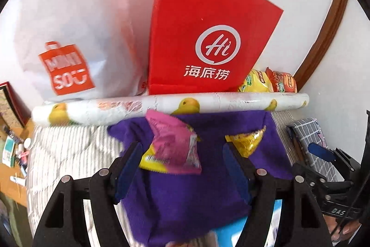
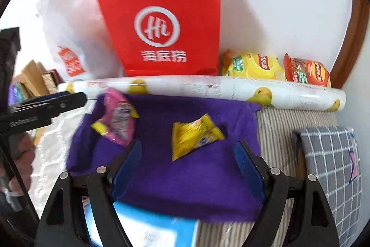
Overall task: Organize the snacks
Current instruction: 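Reach the left tool to the panda bag while the right tool reaches the green bag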
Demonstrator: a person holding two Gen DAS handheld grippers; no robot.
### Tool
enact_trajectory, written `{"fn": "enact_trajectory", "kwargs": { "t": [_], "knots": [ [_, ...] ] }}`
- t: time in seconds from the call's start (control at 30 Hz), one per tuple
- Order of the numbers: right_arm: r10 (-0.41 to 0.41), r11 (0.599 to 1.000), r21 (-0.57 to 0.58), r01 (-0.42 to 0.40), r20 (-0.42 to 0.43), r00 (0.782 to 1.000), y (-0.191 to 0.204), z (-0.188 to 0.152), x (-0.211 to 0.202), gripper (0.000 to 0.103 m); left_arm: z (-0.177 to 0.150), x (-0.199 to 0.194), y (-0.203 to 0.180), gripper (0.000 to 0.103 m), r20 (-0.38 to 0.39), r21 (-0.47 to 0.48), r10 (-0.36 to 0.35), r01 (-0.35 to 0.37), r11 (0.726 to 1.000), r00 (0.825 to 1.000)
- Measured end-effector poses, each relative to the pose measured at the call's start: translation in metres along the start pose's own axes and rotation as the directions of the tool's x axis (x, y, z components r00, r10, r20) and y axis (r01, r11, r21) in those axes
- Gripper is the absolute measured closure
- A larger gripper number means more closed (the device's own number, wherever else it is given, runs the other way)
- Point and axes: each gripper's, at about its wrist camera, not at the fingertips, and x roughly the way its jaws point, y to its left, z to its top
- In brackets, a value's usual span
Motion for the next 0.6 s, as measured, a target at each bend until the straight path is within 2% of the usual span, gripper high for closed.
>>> {"fn": "enact_trajectory", "kwargs": {
  "t": [0.23,0.6],
  "knots": [
    [0.069,0.997,0.039,-0.068,-0.023,0.997,0.018,-0.053,-0.034,0.021,-0.043,-0.046,0.023,0.032,-0.005,-0.053,0.052,-0.052,0.997,0.999],
    [0.134,0.991,0.008,-0.134,-0.13,0.982,0.046,-0.14,-0.049,0.021,-0.116,-0.095,0.042,0.027,-0.001,-0.086,0.086,-0.085,0.993,0.996]
  ]
}}
